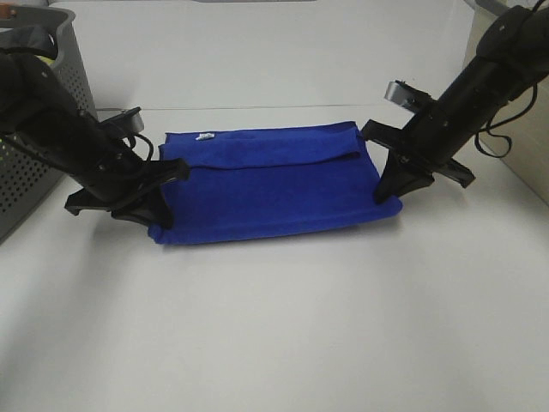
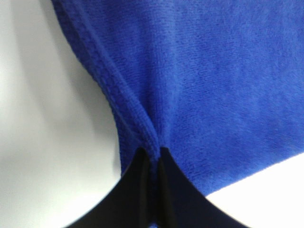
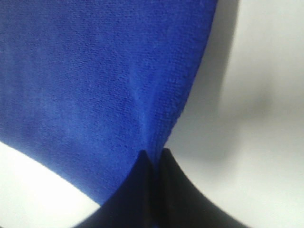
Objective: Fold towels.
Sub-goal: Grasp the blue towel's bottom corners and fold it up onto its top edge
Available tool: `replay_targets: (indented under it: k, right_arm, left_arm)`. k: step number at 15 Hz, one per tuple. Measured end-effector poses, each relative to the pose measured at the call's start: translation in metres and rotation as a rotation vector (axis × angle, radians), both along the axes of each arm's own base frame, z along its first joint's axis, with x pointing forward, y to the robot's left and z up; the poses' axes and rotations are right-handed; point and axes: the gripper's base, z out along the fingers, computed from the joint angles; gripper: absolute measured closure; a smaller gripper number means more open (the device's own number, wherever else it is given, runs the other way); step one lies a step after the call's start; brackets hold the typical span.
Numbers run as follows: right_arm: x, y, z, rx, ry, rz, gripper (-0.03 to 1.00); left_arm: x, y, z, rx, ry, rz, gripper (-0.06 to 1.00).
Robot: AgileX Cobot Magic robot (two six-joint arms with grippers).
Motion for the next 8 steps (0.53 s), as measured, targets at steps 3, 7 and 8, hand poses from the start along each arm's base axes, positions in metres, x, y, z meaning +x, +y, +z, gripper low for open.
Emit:
replay_targets:
  k: [3,7,8]
  right_arm:
    - [-0.032,-0.004,-0.005,-0.017,0.043,-0.005,0.97]
    - [-0.060,-0.003,0.002,0.014,0.054,-0.017,0.97]
    - [-0.057,-0.002,0.006,0.027,0.043,-0.013,0.97]
  left_arm:
    - [-0.025,0.003,0.005,0.007,0.031,-0.008,0.93]
    - [-0.046,0.004,0.026,0.004,0.008,-0.016,0.93]
    - [-0.043,0.003,0.029,-0.006,-0.001,-0.008,0.93]
